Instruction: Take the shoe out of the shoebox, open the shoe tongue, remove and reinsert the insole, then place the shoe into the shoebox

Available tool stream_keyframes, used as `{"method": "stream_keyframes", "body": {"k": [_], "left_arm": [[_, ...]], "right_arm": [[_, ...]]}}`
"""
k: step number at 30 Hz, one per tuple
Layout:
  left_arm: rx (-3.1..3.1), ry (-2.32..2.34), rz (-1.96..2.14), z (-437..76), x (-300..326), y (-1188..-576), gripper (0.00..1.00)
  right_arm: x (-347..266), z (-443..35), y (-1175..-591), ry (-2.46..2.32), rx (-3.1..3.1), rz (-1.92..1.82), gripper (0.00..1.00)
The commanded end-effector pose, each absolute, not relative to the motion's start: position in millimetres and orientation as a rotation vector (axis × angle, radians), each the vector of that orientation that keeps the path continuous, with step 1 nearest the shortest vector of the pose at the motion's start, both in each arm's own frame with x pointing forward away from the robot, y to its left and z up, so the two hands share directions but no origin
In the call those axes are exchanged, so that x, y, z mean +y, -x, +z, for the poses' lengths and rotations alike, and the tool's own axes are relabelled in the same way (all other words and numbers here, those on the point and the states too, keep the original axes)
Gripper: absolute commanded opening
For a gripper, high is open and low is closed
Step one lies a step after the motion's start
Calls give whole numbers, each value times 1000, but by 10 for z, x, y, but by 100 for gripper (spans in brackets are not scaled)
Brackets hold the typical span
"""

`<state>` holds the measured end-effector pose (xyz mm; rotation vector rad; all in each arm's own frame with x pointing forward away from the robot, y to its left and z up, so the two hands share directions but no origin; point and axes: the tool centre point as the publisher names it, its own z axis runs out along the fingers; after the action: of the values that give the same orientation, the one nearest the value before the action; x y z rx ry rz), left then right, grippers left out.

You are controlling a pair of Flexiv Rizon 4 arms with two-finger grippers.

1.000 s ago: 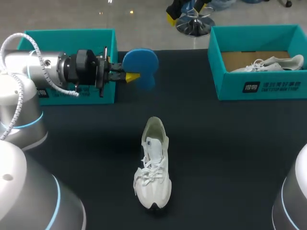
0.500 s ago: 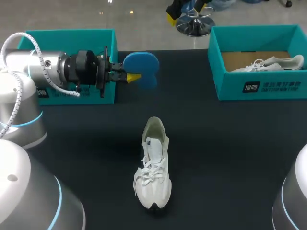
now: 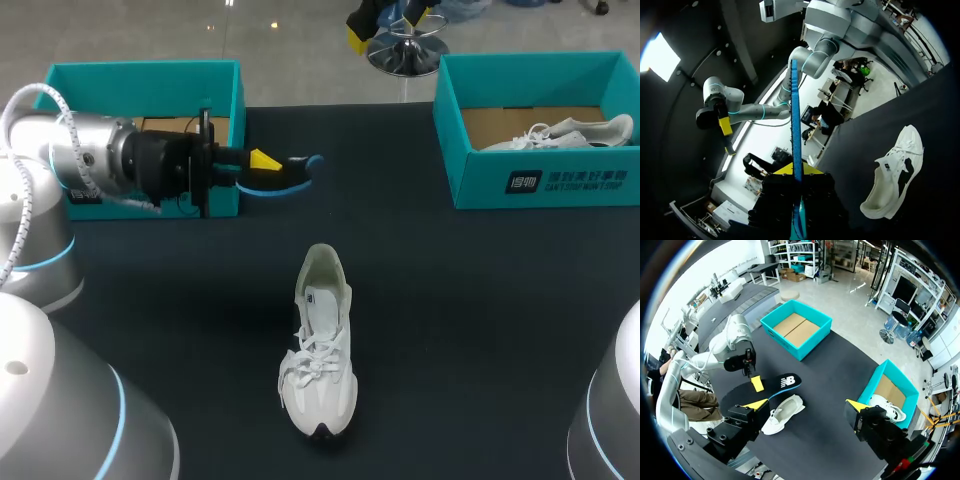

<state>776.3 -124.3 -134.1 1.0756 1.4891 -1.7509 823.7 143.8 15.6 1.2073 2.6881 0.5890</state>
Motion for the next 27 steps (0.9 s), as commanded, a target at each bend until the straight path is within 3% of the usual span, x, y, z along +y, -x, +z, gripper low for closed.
{"method": "stream_keyframes", "body": {"k": [1,27], "left_arm": [[1486,-1046,-1651,-1387,-1225,-7667,0],[1519,-1033,-1626,-1411,-1222,-7662,0]], "right_arm": [[1440,154,-8244,-1210,2688,587,100],[1440,154,-8244,-1210,2688,587,100]]}}
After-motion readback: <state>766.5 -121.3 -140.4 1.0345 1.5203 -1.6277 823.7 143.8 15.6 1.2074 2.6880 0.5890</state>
